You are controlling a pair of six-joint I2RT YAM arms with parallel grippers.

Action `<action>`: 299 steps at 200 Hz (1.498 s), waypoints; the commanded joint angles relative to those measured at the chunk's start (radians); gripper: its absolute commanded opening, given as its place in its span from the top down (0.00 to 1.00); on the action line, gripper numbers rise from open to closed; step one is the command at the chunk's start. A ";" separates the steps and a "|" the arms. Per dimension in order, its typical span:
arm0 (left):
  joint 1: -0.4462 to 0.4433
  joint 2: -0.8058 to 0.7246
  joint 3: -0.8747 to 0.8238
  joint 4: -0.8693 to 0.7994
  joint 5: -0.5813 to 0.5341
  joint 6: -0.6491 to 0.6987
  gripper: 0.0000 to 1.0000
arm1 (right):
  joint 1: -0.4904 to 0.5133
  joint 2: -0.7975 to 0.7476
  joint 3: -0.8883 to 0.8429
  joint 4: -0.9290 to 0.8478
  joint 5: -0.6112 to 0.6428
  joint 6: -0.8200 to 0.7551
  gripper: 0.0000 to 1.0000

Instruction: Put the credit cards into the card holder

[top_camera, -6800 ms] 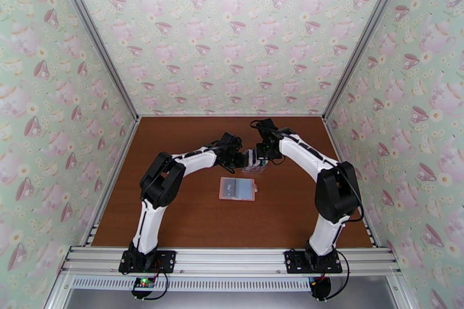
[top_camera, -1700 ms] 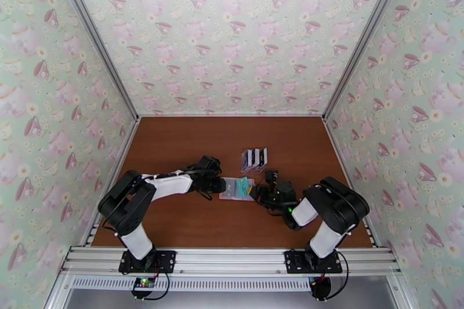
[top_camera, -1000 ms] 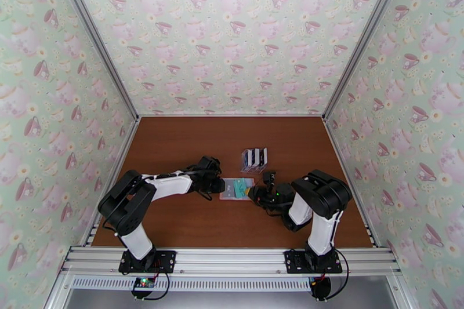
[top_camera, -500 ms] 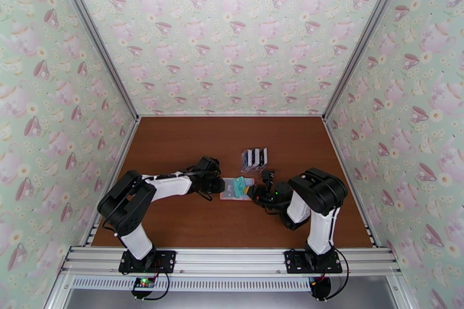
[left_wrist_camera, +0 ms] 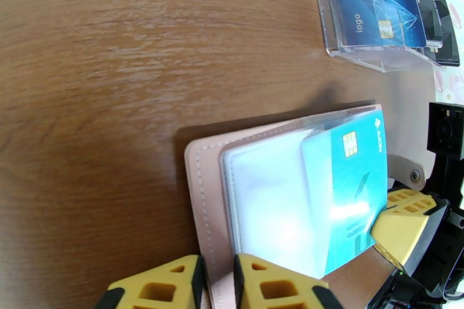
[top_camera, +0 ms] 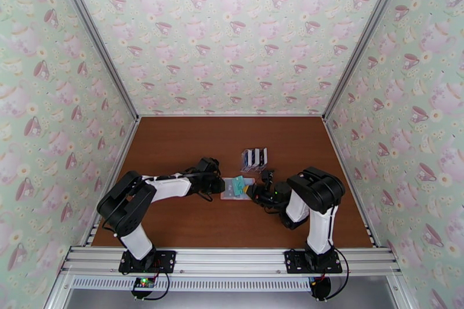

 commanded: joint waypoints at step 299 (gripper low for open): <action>-0.037 0.038 -0.048 -0.023 0.055 -0.039 0.78 | 0.162 -0.553 0.313 -1.289 0.350 -0.389 0.36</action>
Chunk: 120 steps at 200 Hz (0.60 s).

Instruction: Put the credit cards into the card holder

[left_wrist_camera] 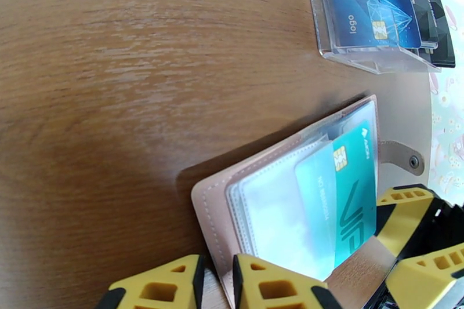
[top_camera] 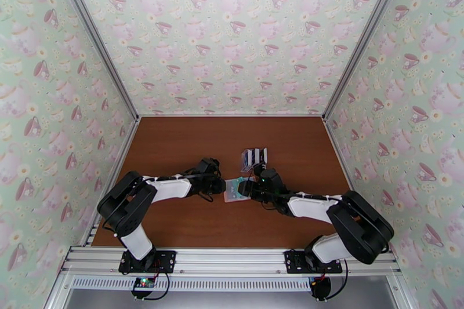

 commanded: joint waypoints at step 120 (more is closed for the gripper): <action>-0.049 -0.021 -0.041 -0.069 0.071 -0.046 0.77 | 0.032 -0.013 0.276 -0.465 0.221 -0.214 0.40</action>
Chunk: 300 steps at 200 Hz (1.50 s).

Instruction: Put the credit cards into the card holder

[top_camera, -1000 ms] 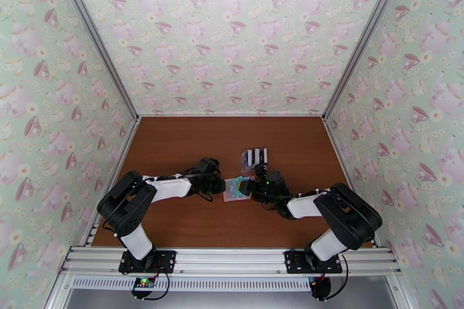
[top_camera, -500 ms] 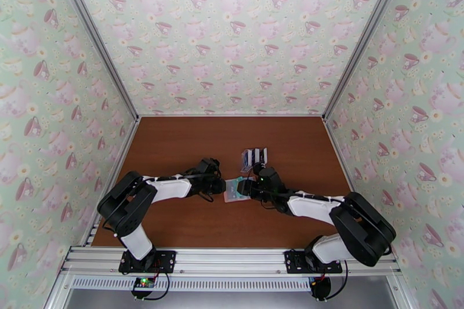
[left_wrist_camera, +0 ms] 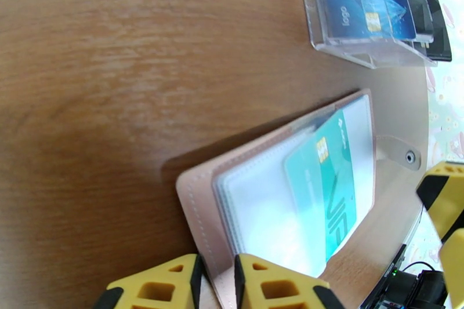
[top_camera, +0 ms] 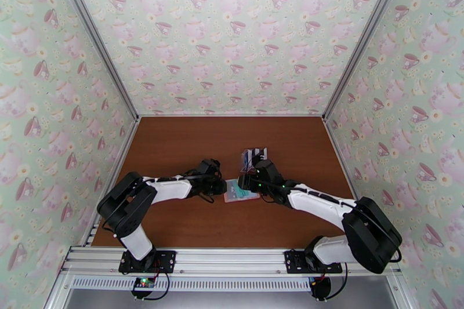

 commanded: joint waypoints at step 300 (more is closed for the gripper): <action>-0.029 0.030 -0.035 -0.075 0.048 -0.030 0.79 | 0.025 0.301 0.243 -0.223 0.031 -0.201 0.49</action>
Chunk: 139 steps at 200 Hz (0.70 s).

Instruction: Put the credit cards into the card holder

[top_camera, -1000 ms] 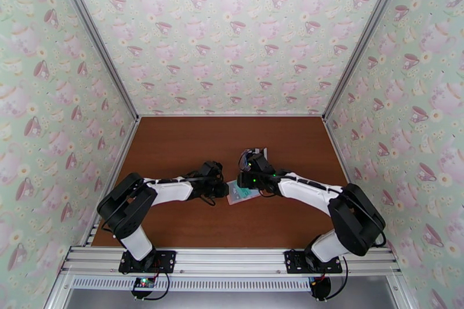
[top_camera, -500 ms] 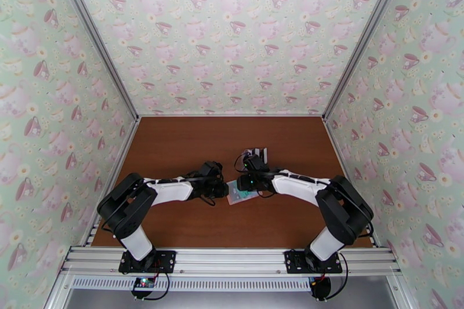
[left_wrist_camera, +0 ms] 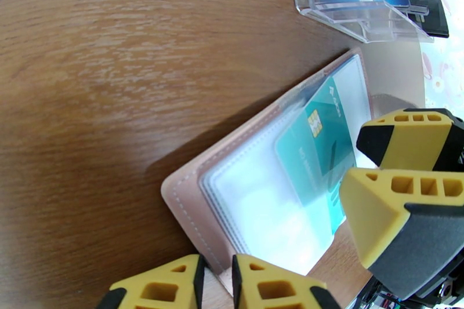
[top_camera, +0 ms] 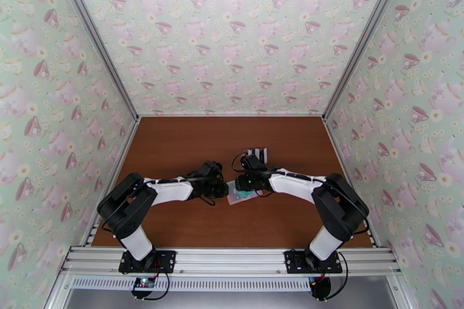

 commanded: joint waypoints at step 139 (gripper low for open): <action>-0.001 0.036 -0.030 -0.062 0.030 -0.010 0.79 | 0.008 0.039 0.006 -0.003 -0.002 -0.005 0.51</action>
